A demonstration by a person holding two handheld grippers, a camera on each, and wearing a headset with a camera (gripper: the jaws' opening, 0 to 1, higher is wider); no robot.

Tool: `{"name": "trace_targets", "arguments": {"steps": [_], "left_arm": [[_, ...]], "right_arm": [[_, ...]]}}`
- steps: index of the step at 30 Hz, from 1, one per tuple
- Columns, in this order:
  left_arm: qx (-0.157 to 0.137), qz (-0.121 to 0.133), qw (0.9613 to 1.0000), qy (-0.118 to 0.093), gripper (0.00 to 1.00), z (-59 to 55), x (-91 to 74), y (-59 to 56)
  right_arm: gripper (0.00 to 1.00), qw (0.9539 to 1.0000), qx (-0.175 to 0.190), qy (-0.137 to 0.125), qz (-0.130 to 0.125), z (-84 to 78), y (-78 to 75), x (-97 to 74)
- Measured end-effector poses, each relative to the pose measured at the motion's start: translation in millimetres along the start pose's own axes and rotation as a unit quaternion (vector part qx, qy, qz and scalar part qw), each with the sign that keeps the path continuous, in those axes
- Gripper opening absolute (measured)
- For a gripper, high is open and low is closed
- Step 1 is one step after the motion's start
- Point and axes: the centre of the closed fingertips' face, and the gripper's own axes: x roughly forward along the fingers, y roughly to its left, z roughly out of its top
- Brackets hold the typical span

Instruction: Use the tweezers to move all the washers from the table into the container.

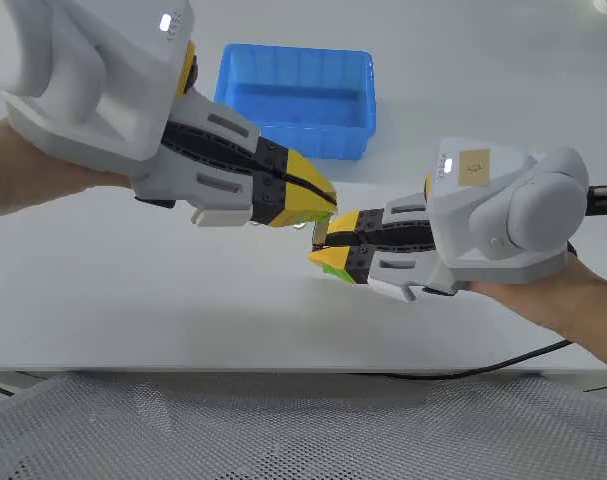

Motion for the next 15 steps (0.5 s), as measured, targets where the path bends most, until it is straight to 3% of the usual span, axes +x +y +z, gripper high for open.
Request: {"name": "trace_targets", "arguments": {"steps": [15], "left_arm": [[0.006,0.006,0.9998,-0.02,0.03,1.5,5.4,15.2]], "right_arm": [[0.1,0.9991,-0.023,0.004,-0.035,-1.8,-18.3,-2.2]]}}
